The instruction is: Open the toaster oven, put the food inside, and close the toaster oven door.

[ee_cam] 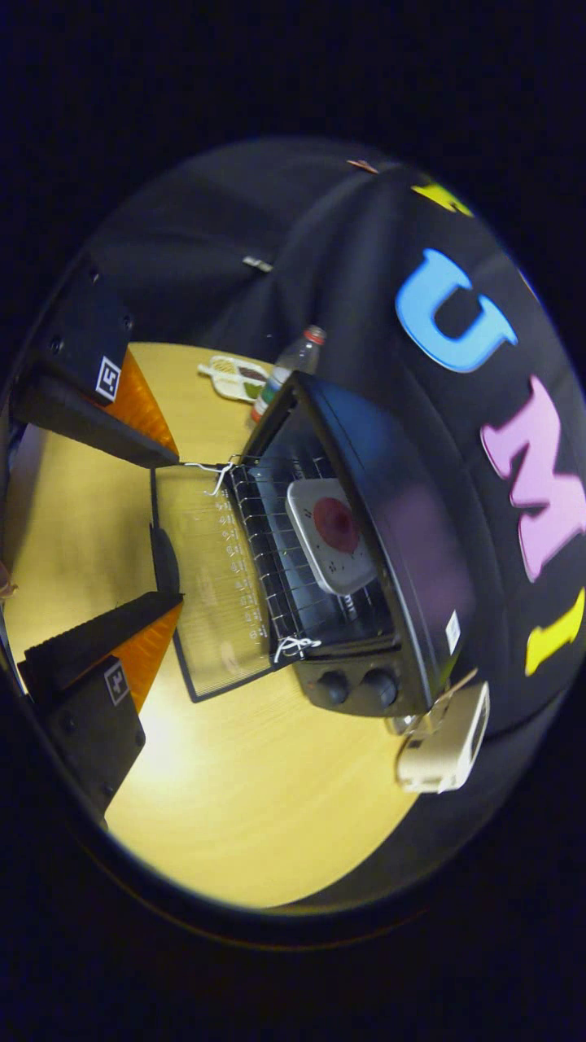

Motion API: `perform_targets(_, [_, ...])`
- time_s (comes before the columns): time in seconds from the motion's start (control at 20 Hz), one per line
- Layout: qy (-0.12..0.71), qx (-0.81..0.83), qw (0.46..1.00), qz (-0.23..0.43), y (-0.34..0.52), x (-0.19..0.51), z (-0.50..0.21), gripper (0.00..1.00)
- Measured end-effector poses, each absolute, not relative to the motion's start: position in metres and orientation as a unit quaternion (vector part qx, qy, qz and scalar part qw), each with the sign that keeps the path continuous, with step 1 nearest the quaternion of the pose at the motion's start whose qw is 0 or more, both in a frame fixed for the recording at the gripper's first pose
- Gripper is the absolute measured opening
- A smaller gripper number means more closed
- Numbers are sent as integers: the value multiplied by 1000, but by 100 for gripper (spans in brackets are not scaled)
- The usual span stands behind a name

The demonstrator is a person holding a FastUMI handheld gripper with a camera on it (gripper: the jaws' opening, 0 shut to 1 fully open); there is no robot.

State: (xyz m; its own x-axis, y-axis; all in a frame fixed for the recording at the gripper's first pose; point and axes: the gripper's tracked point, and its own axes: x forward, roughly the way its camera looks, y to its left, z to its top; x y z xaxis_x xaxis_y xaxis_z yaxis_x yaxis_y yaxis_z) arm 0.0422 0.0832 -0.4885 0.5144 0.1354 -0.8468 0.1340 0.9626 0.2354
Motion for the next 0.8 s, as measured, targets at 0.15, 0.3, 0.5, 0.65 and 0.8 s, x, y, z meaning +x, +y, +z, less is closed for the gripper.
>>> perform_targets(0.15, [508,43,860,26,93,27,-509,99])
perform_targets(0.3, [521,-11,854,12,97,10,-533,99])
perform_targets(0.5, [561,22,827,-13,107,-9,-572,100])
perform_targets(0.65, [584,16,811,-31,93,-20,-595,100])
perform_targets(0.8, [591,17,805,-45,86,-18,-609,100])
